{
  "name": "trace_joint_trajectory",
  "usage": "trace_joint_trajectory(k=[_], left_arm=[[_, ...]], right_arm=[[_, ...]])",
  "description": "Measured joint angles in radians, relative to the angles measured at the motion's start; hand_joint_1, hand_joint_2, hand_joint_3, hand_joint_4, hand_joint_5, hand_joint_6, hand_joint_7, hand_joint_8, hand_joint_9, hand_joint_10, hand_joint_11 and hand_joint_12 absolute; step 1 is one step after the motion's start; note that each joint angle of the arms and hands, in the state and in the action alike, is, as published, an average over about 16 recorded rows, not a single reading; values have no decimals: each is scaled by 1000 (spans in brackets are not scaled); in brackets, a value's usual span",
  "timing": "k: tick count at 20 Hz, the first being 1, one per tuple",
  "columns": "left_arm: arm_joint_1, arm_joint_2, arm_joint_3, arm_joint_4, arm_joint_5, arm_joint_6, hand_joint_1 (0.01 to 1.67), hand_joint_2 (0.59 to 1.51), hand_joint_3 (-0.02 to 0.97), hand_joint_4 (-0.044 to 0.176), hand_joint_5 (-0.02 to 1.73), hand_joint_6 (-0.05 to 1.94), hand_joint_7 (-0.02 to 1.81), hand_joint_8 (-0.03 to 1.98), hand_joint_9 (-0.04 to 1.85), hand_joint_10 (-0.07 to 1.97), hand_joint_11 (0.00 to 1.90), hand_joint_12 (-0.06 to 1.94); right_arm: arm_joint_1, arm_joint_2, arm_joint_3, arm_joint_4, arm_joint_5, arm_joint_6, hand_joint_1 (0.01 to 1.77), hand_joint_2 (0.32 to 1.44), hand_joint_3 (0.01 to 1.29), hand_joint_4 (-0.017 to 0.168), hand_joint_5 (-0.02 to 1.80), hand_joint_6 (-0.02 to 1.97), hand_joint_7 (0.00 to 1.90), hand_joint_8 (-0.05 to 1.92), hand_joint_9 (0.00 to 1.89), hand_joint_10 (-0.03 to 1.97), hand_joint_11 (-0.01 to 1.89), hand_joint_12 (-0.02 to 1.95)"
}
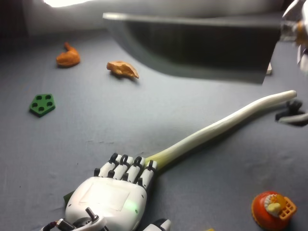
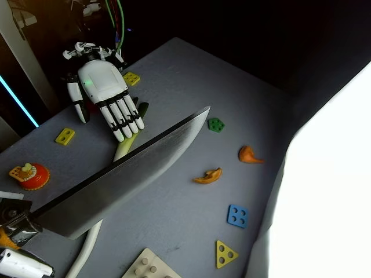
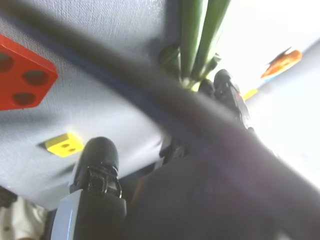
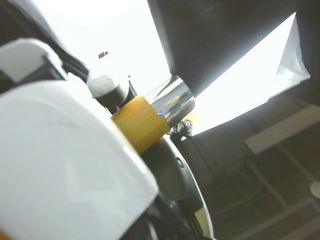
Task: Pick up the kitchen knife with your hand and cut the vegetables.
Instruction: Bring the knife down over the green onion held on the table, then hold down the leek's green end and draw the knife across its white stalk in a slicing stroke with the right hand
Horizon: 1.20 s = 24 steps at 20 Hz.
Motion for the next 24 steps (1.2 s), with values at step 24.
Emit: trace_joint_trajectory(k=[24], left_arm=[[-8,0,2,-16,17,13,47,1421,19,0,10,-9,5,-13,14,-10,15,36]], right_arm=[[-232,-67,-14,-6,131,-12,1542,709,810,164,1360,1896,1500,1770,1550,1785,1561,1808]])
